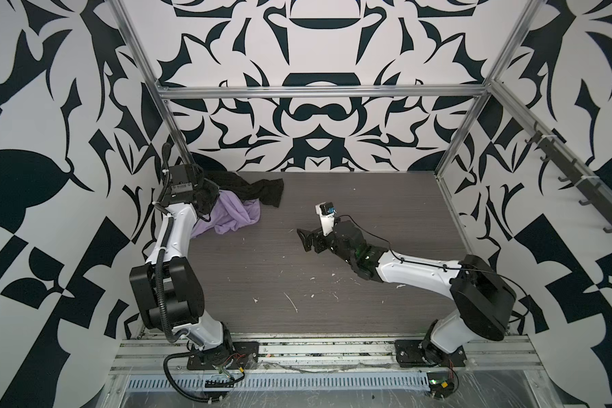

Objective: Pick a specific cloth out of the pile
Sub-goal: 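Lift the lavender cloth up out of the pile with the left gripper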

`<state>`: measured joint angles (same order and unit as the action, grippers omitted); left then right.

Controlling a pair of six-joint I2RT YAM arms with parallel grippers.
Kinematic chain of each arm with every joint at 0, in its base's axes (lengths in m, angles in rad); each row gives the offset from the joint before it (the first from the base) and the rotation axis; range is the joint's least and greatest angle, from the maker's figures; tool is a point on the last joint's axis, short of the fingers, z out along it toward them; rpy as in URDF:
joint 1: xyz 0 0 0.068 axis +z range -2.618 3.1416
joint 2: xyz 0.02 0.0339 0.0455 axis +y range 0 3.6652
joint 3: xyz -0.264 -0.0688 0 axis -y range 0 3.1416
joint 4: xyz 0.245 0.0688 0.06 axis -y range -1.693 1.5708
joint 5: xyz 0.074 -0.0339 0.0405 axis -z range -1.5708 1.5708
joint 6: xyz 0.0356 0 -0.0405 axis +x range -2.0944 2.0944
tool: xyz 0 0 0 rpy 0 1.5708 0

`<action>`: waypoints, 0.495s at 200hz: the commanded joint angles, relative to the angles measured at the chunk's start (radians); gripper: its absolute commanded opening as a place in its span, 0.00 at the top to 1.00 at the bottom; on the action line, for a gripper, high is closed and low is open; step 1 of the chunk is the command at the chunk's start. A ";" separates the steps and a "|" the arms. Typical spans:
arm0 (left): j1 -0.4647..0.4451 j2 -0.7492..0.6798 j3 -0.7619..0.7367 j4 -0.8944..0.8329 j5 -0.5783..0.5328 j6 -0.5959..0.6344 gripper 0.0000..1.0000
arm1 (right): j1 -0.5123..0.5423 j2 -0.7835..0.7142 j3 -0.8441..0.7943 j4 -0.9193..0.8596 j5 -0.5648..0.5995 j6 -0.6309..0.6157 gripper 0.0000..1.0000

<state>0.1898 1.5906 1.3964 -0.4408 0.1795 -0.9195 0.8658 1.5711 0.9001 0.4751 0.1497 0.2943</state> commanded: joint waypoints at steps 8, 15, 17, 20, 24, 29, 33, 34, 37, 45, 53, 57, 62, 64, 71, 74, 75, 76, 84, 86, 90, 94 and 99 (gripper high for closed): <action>-0.004 -0.069 0.079 -0.043 0.024 -0.053 1.00 | 0.013 -0.031 0.025 0.006 0.013 0.012 0.00; -0.003 -0.073 0.082 -0.043 0.025 -0.062 1.00 | 0.016 -0.032 0.028 0.004 0.013 0.011 0.00; -0.003 -0.075 0.083 -0.044 0.025 -0.065 1.00 | 0.016 -0.032 0.028 0.002 0.013 0.009 0.00; -0.004 -0.077 0.083 -0.047 0.025 -0.069 1.00 | 0.017 -0.034 0.029 0.003 0.014 0.008 0.00; -0.003 -0.081 0.086 -0.049 0.022 -0.077 1.00 | 0.018 -0.035 0.029 0.002 0.014 0.008 0.00; -0.003 -0.083 0.090 -0.056 0.019 -0.086 1.00 | 0.020 -0.037 0.032 0.001 0.016 0.005 0.00; -0.004 -0.085 0.094 -0.062 0.015 -0.093 1.00 | 0.023 -0.037 0.033 -0.002 0.016 0.002 0.01; -0.004 -0.086 0.095 -0.065 0.015 -0.095 1.00 | 0.024 -0.037 0.033 -0.003 0.017 0.001 0.00; -0.003 -0.087 0.099 -0.070 0.011 -0.101 1.00 | 0.025 -0.037 0.035 -0.005 0.018 0.000 0.00; -0.003 -0.089 0.116 -0.098 -0.007 -0.119 1.00 | 0.028 -0.042 0.041 -0.013 0.019 -0.004 0.00; -0.004 -0.088 0.133 -0.138 -0.034 -0.144 1.00 | 0.029 -0.046 0.045 -0.024 0.021 -0.008 0.01; -0.004 -0.087 0.143 -0.159 -0.047 -0.158 1.00 | 0.030 -0.046 0.048 -0.028 0.023 -0.009 0.00; -0.005 -0.086 0.154 -0.183 -0.060 -0.174 1.00 | 0.030 -0.049 0.052 -0.036 0.025 -0.008 0.00; -0.005 -0.084 0.159 -0.191 -0.066 -0.180 1.00 | 0.031 -0.050 0.054 -0.040 0.027 -0.009 0.00; -0.008 -0.083 0.172 -0.218 -0.083 -0.204 1.00 | 0.033 -0.052 0.060 -0.053 0.029 -0.009 0.00; -0.008 -0.081 0.177 -0.232 -0.090 -0.216 1.00 | 0.034 -0.055 0.063 -0.058 0.031 -0.009 0.00; -0.007 -0.081 0.180 -0.237 -0.093 -0.220 1.00 | 0.034 -0.055 0.064 -0.060 0.031 -0.009 0.00; -0.007 -0.081 0.182 -0.242 -0.095 -0.225 1.00 | 0.034 -0.056 0.065 -0.062 0.031 -0.009 0.00; -0.012 -0.078 0.196 -0.269 -0.111 -0.256 1.00 | 0.036 -0.058 0.073 -0.077 0.034 -0.008 0.00; -0.013 -0.078 0.199 -0.273 -0.114 -0.262 1.00 | 0.036 -0.059 0.075 -0.080 0.034 -0.008 0.00; -0.015 -0.078 0.204 -0.282 -0.119 -0.277 1.00 | 0.038 -0.060 0.080 -0.087 0.034 -0.006 0.00; -0.018 -0.077 0.210 -0.291 -0.123 -0.291 1.00 | 0.038 -0.061 0.085 -0.095 0.034 -0.004 0.01; -0.021 -0.076 0.218 -0.305 -0.128 -0.310 1.00 | 0.040 -0.061 0.092 -0.105 0.064 -0.001 0.01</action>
<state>0.1848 1.5520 1.5497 -0.6540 0.1009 -1.1099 0.8967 1.5673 0.9257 0.4019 0.1619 0.2901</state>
